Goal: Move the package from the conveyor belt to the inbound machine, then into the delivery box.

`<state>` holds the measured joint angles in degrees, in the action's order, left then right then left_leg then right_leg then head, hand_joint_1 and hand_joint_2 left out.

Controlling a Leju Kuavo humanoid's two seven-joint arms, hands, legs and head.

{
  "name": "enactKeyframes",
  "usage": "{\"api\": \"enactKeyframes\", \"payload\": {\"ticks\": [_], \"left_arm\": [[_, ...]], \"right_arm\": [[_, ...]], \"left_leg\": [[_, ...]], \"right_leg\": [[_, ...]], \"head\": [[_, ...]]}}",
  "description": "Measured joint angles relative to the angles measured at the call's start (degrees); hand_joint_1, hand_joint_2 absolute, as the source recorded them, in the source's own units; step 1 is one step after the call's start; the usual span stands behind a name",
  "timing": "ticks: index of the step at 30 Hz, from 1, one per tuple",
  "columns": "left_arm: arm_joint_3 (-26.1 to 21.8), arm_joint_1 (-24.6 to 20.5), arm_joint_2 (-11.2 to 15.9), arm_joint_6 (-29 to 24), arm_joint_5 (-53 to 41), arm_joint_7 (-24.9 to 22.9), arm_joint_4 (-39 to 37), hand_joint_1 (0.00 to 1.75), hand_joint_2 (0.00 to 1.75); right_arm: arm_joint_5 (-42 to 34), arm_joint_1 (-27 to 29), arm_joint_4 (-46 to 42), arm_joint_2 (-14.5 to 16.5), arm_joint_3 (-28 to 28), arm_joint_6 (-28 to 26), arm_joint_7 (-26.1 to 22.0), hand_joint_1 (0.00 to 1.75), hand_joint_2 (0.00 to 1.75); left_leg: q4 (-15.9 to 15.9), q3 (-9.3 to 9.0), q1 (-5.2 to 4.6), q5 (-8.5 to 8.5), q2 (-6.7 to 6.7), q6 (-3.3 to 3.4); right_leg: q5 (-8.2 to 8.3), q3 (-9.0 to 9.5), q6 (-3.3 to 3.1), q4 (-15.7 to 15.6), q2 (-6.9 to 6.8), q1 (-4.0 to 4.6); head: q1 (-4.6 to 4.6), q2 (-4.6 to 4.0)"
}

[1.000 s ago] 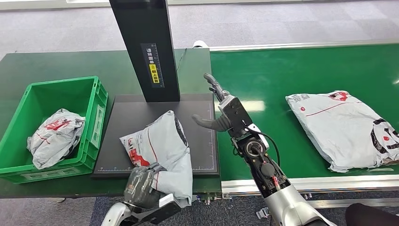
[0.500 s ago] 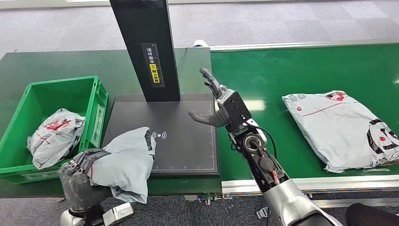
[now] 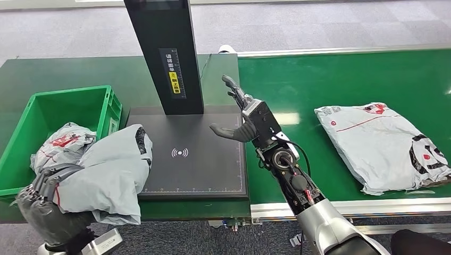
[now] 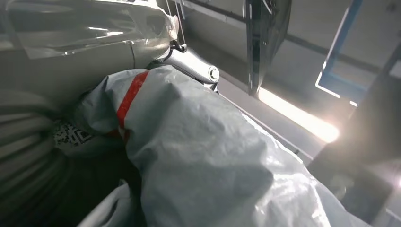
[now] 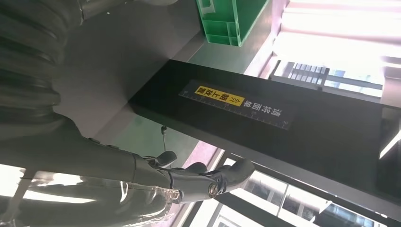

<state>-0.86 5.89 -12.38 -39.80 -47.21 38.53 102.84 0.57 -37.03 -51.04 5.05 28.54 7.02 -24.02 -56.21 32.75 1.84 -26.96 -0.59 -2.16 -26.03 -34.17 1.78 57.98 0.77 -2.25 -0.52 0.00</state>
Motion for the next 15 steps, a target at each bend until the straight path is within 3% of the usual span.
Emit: {"api": "enactKeyframes", "payload": {"ticks": [8, 15], "left_arm": [[-2.63, -2.46, -0.39, 0.0, -0.56, 0.0, 6.43, 1.75, 1.75], [-10.27, -9.77, 0.28, 0.0, -5.02, 0.0, 5.44, 1.75, 1.75]], "right_arm": [[-0.52, -0.13, 0.37, 0.02, 0.56, 0.28, 0.19, 0.0, 1.75], [1.74, -0.69, 1.39, 0.86, 2.12, 2.09, 0.57, 0.0, 1.75]], "left_leg": [[0.0, 0.0, 0.0, 0.01, 0.0, 0.0], [0.0, -0.02, 0.01, 0.04, 0.02, -0.01]], "right_leg": [[0.0, 0.01, 0.0, 0.0, 0.0, 0.0], [0.01, 0.01, 0.0, 0.01, -0.01, 0.01]], "head": [[-0.01, 0.0], [-0.01, 0.0]]}}
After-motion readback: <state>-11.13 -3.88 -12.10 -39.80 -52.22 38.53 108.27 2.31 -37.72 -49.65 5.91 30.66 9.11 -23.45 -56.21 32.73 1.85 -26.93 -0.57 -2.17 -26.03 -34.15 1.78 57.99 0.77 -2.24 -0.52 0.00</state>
